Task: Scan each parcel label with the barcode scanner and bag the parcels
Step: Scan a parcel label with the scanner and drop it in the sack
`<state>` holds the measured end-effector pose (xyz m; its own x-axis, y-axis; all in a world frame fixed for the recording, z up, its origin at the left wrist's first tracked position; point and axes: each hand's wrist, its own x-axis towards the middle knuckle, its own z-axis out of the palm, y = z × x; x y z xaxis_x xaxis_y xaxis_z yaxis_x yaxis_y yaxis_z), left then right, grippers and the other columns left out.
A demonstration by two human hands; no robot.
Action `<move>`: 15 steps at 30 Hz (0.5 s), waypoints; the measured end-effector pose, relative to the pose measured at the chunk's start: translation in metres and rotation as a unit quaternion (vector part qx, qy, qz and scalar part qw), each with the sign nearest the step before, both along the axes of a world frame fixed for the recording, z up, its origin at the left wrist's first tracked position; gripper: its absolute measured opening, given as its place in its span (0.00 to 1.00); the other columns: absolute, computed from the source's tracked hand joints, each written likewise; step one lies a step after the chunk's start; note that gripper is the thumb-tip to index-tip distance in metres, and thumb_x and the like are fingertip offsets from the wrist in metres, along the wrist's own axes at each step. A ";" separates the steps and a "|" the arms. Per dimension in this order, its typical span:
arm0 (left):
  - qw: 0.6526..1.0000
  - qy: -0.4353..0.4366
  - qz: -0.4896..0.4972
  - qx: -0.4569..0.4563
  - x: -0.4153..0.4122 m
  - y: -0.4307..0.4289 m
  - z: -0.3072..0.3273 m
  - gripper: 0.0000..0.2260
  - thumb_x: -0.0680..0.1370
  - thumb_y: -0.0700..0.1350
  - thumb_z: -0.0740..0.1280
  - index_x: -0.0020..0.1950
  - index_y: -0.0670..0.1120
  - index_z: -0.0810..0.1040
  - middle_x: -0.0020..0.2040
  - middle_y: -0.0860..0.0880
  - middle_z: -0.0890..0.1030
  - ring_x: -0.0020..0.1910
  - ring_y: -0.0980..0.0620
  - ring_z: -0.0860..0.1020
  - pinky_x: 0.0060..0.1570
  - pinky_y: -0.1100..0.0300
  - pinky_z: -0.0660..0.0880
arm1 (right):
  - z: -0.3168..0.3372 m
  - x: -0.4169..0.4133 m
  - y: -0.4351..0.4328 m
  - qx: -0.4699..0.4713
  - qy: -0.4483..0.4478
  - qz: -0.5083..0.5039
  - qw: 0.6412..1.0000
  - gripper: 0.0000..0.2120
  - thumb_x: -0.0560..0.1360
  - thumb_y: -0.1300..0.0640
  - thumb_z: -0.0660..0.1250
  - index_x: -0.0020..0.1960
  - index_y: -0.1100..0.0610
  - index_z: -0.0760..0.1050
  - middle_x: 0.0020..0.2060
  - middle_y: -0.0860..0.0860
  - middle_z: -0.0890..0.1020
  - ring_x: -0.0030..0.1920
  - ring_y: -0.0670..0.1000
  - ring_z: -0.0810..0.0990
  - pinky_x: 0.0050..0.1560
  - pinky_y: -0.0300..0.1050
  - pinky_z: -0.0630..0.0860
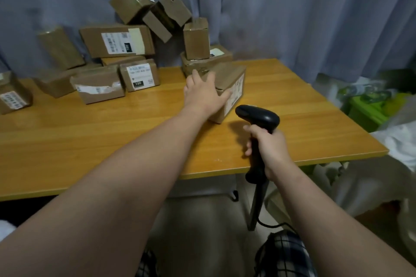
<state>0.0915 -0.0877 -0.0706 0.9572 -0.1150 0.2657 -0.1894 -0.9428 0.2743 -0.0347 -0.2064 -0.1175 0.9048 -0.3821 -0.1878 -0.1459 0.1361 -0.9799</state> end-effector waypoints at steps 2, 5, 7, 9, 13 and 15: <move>1.000 0.015 0.002 0.009 0.008 -0.001 0.004 0.27 0.77 0.63 0.60 0.71 0.51 0.64 0.71 0.39 0.67 0.69 0.38 0.64 0.67 0.46 0.63 | 0.000 0.000 0.001 -0.001 -0.002 -0.003 1.000 0.06 0.75 0.57 0.69 0.40 0.57 0.76 0.25 0.52 0.74 0.24 0.49 0.73 0.38 0.46 0.74; 0.999 0.041 -0.003 0.006 0.012 0.010 0.011 0.26 0.73 0.62 0.65 0.67 0.52 0.66 0.64 0.42 0.73 0.62 0.39 0.70 0.61 0.45 0.71 | 0.000 0.000 0.003 -0.008 -0.004 -0.005 1.000 0.07 0.75 0.57 0.69 0.40 0.56 0.76 0.26 0.52 0.75 0.24 0.49 0.73 0.36 0.44 0.74; 0.997 0.075 0.003 -0.015 0.007 0.025 0.019 0.32 0.70 0.62 0.68 0.69 0.51 0.63 0.64 0.42 0.71 0.61 0.40 0.71 0.60 0.45 0.72 | 0.000 -0.001 0.003 -0.016 -0.008 -0.006 1.000 0.07 0.75 0.56 0.69 0.40 0.56 0.76 0.26 0.52 0.75 0.24 0.49 0.73 0.36 0.44 0.74; 0.993 0.106 0.005 -0.052 -0.004 0.047 0.026 0.37 0.70 0.59 0.71 0.74 0.51 0.58 0.67 0.42 0.68 0.61 0.40 0.71 0.58 0.47 0.73 | 0.001 -0.004 0.004 -0.026 -0.012 -0.003 1.000 0.07 0.75 0.57 0.69 0.40 0.57 0.76 0.26 0.52 0.75 0.24 0.49 0.73 0.35 0.44 0.74; 0.975 0.138 -0.036 -0.170 -0.044 0.105 0.014 0.47 0.68 0.53 0.75 0.78 0.56 0.47 0.73 0.42 0.62 0.69 0.41 0.66 0.66 0.45 0.68 | -0.001 -0.010 0.004 -0.055 -0.029 0.008 0.998 0.06 0.75 0.57 0.69 0.41 0.58 0.76 0.26 0.53 0.74 0.23 0.49 0.72 0.33 0.43 0.72; 0.944 0.145 -0.049 -0.291 -0.075 0.136 -0.003 0.51 0.66 0.51 0.77 0.78 0.59 0.45 0.76 0.46 0.59 0.72 0.43 0.63 0.63 0.47 0.70 | -0.004 -0.013 0.010 -0.099 -0.031 0.025 0.994 0.08 0.74 0.57 0.70 0.39 0.58 0.75 0.25 0.52 0.74 0.22 0.48 0.73 0.32 0.42 0.71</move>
<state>0.0166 0.0479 -0.0731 0.9917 -0.1219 0.0400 -0.1055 -0.5975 0.7949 -0.0474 -0.1964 -0.1215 0.9315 -0.3594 -0.0559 -0.0852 -0.0664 -0.9941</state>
